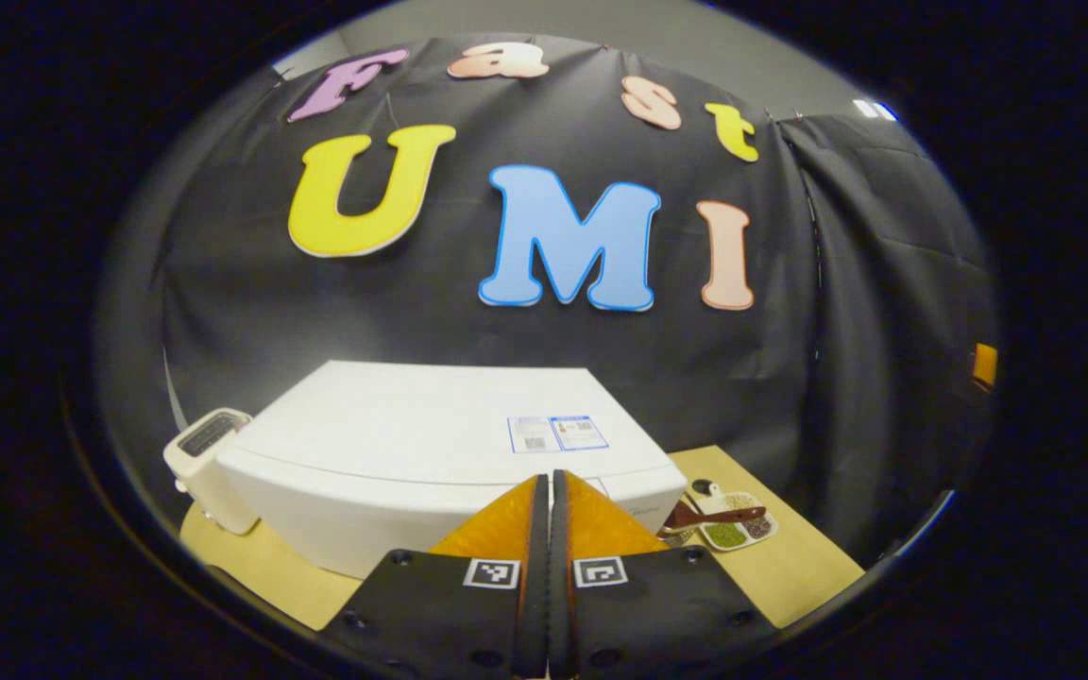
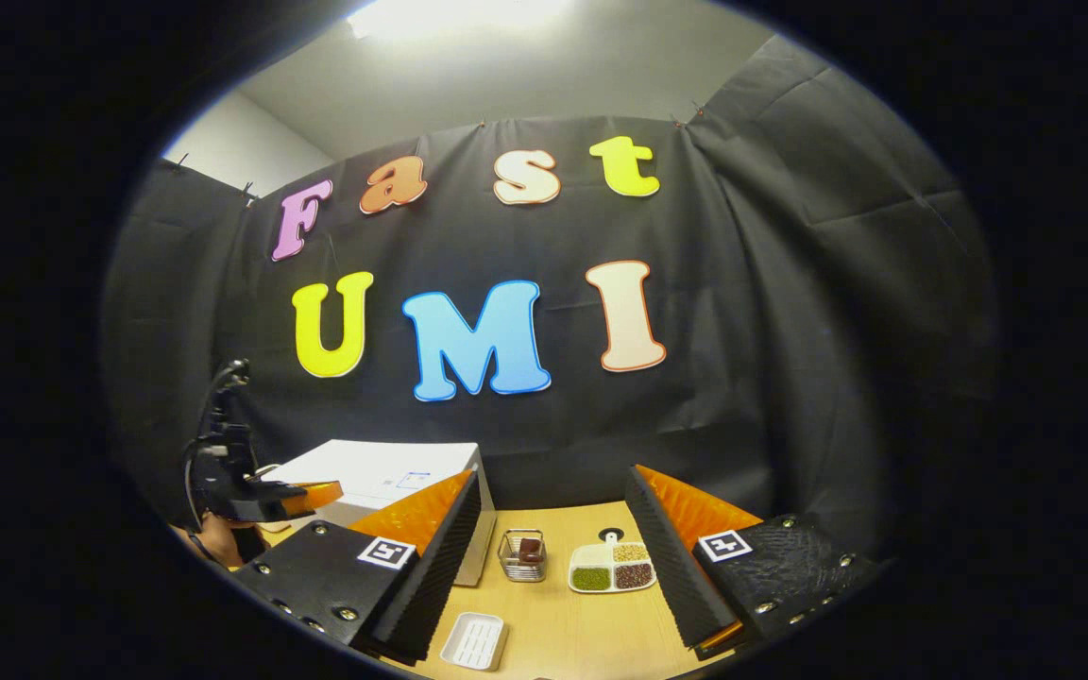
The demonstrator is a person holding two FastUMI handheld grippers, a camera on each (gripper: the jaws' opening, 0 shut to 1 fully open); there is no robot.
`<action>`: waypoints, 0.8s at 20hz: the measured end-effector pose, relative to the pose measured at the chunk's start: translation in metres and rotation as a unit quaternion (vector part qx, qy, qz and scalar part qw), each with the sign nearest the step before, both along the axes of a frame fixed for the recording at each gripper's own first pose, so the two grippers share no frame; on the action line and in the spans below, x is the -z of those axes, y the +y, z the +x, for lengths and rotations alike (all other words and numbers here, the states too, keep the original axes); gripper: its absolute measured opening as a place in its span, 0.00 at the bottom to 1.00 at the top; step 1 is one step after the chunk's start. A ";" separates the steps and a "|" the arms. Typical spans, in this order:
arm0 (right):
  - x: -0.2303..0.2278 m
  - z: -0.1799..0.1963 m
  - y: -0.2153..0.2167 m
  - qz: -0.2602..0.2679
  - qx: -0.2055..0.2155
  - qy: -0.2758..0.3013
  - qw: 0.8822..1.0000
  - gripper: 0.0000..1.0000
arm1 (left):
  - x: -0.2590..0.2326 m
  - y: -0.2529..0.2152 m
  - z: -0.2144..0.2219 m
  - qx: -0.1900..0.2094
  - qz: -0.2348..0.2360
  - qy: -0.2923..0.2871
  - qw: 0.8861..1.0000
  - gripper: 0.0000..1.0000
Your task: Open the microwave oven with the left hand, put the food in, and close the microwave oven.
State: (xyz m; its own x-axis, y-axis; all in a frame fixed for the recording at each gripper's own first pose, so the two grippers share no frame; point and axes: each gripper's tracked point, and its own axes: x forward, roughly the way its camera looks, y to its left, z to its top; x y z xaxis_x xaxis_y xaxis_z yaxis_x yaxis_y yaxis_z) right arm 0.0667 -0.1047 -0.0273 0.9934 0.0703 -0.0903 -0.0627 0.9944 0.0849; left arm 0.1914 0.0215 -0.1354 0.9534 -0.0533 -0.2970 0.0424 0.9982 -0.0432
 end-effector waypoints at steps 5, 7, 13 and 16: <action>-0.045 -0.008 0.051 -0.002 -0.007 -0.016 1.000 0.93 | -0.142 0.052 -0.070 -0.049 0.010 -0.112 0.992 0.72; -0.058 -0.014 0.070 -0.003 -0.008 -0.026 1.000 0.93 | -0.172 0.064 -0.110 -0.056 0.012 -0.137 0.989 0.96; -0.062 -0.041 0.116 -0.012 -0.007 -0.031 0.999 0.93 | -0.179 0.089 -0.166 -0.036 0.026 -0.130 0.990 0.97; -0.064 -0.054 0.129 -0.018 -0.001 -0.033 0.999 0.93 | -0.181 0.105 -0.182 -0.032 0.025 -0.135 0.990 0.96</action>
State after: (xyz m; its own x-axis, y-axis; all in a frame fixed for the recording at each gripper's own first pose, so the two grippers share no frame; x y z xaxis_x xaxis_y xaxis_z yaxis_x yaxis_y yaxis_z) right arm 0.0130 0.0244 0.0370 0.9972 0.0704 -0.0268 -0.0691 0.9966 0.0441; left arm 0.0098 0.1267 0.0457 0.9993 0.0182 -0.0315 -0.0178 0.9998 0.0105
